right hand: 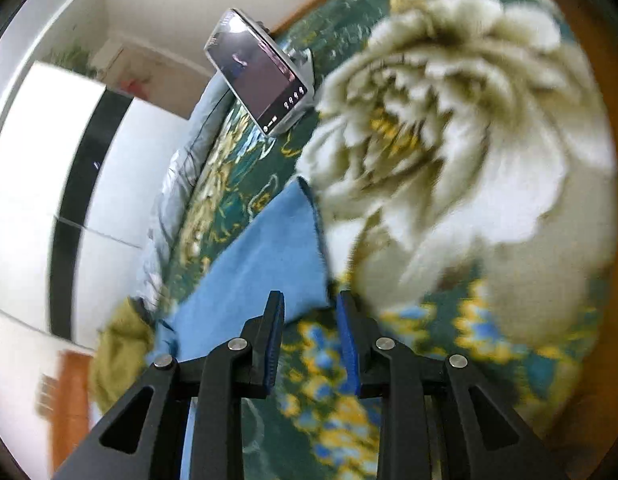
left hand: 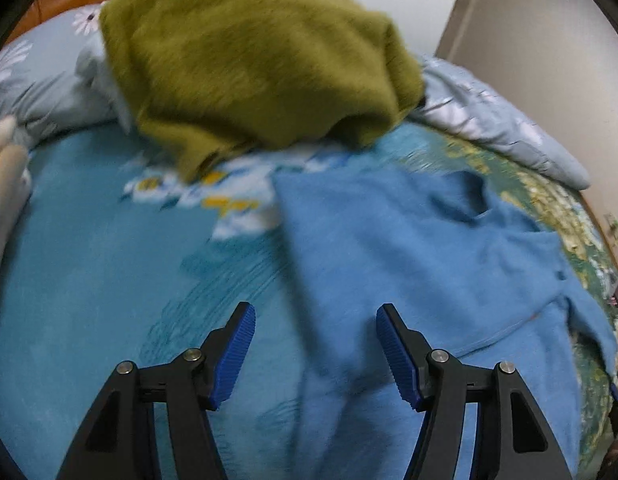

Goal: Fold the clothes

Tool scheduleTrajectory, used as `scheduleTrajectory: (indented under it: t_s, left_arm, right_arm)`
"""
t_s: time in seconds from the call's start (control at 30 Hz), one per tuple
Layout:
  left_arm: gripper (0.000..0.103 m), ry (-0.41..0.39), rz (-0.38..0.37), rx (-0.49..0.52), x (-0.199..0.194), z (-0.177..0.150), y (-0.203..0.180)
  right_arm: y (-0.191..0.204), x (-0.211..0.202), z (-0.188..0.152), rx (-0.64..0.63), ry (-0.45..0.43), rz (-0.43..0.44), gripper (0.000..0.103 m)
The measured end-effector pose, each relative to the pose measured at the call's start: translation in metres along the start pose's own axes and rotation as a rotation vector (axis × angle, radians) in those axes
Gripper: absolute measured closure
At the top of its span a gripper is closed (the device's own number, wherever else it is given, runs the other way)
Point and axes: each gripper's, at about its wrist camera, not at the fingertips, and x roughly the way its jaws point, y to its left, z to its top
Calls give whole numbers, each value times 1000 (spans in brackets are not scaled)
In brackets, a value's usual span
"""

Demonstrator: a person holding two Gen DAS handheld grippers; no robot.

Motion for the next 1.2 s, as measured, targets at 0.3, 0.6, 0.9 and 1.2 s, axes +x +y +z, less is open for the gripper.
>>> scheduleTrajectory:
  t_s: [0.3,0.6,0.9,1.2]
  left_arm:
    - [34,-14,38,27,7,-10,6]
    - [29,-34,17,-8,4,-7,13]
    - [29,-67,-11,-94,-23,-9,47]
    - [29,-89,-11,-172,-48,-13,90]
  right_arm:
    - [-18,5,23,144,-92,27,101]
    - [44,-9,37,-80,-128,-26,101]
    - [244,0,-8,-556,-122,155,101]
    - [370,97,-125,-765,104,366,101]
